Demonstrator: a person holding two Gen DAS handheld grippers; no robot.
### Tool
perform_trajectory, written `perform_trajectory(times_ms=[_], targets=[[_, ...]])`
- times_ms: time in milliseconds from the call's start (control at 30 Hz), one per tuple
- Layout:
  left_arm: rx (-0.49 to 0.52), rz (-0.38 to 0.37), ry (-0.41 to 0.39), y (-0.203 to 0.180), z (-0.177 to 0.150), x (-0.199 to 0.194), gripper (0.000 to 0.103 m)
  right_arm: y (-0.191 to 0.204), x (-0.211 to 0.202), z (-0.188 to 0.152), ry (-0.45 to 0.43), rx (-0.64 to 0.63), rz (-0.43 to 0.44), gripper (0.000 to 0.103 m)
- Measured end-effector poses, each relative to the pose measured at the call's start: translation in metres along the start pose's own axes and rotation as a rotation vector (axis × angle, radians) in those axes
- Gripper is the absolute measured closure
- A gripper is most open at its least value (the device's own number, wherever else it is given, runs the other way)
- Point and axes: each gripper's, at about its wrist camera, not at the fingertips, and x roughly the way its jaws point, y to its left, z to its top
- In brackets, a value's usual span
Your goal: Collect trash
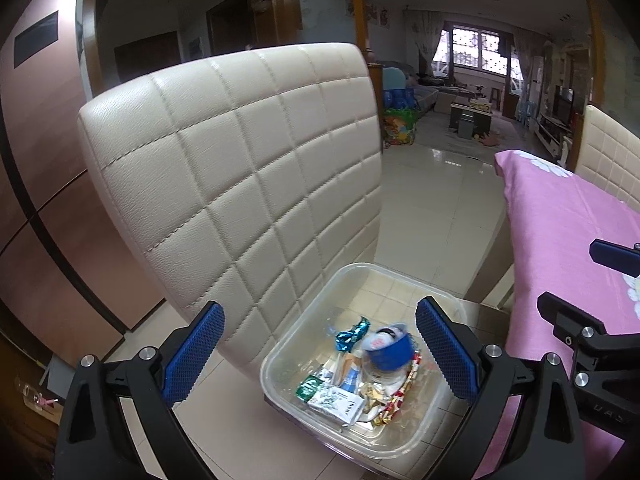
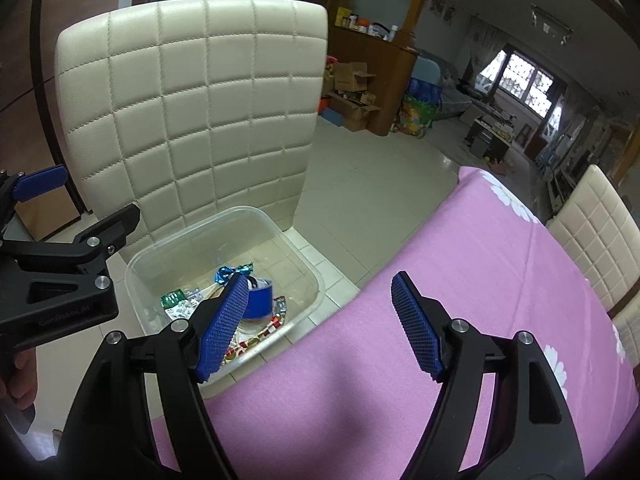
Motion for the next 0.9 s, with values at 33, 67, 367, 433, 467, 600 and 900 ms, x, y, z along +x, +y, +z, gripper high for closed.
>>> perform_trajectory(times_ms=[33,67,367,433,467,600,900], targets=[[0.006,-0.006,-0.004,-0.004,0.0,-0.002,0.009,-0.003,-0.002,-0.002,0.0,0.007,-0.005,0.028],[0.014,-0.011,-0.01,-0.009,0.001,-0.005,0.009,-0.008,-0.004,-0.004,0.001,0.019,-0.011,0.025],[0.055,-0.049,-0.024,-0.039,0.004,-0.023,0.009,-0.033,-0.024,-0.016,-0.025,0.065,-0.046,0.018],[0.063,-0.058,-0.027,-0.044,0.004,-0.025,0.009,-0.038,-0.029,-0.019,-0.035,0.071,-0.055,0.016],[0.068,-0.063,-0.028,-0.047,0.004,-0.028,0.009,-0.041,-0.033,-0.02,-0.042,0.076,-0.061,0.015],[0.076,-0.076,-0.034,-0.055,0.004,-0.033,0.009,-0.051,-0.04,-0.023,-0.055,0.097,-0.071,0.014],[0.094,-0.088,-0.047,-0.07,0.003,-0.046,0.009,-0.067,-0.053,-0.031,-0.071,0.13,-0.091,0.012]])
